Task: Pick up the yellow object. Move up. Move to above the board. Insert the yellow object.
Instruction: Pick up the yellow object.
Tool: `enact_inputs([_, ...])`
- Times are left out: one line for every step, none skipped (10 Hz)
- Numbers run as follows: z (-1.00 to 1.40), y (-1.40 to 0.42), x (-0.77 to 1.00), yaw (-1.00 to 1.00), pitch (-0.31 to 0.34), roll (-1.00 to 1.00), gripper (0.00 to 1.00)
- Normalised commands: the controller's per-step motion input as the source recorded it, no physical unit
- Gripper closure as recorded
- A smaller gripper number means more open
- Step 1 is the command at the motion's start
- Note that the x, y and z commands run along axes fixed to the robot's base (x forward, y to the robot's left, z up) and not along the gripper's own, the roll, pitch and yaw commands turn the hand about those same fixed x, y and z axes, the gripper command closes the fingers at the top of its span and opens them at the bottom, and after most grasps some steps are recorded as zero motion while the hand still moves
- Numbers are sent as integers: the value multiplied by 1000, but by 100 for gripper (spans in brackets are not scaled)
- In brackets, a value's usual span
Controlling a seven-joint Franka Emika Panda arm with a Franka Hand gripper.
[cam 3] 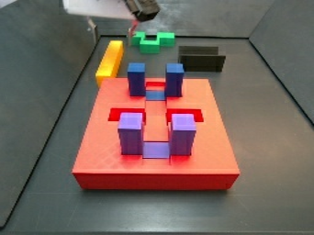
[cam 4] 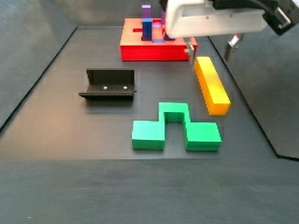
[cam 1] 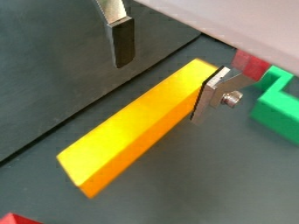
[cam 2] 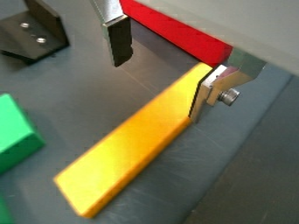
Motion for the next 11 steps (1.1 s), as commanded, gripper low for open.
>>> enact_inputs([-174, -123, 0, 0, -26, 0, 0])
enact_inputs([-109, -9, 257, 69, 0, -10, 0])
enact_inputs([-209, 0, 171, 89, 0, 0, 0])
enact_inputs([-431, -14, 11, 66, 0, 0, 0])
enact_inputs([-460, 11, 0, 49, 0, 0, 0])
enact_inputs([-380, 31, -143, 0, 0, -10, 0])
enact_inputs([-197, 194, -231, -49, 21, -14, 0])
enact_inputs([-94, 229, -149, -57, 31, -44, 0])
enact_inputs([-74, 206, -134, -49, 34, -36, 0])
enact_inputs([-60, 129, -166, -74, 33, -10, 0])
enact_inputs([-137, 0, -160, -14, 0, 0, 0])
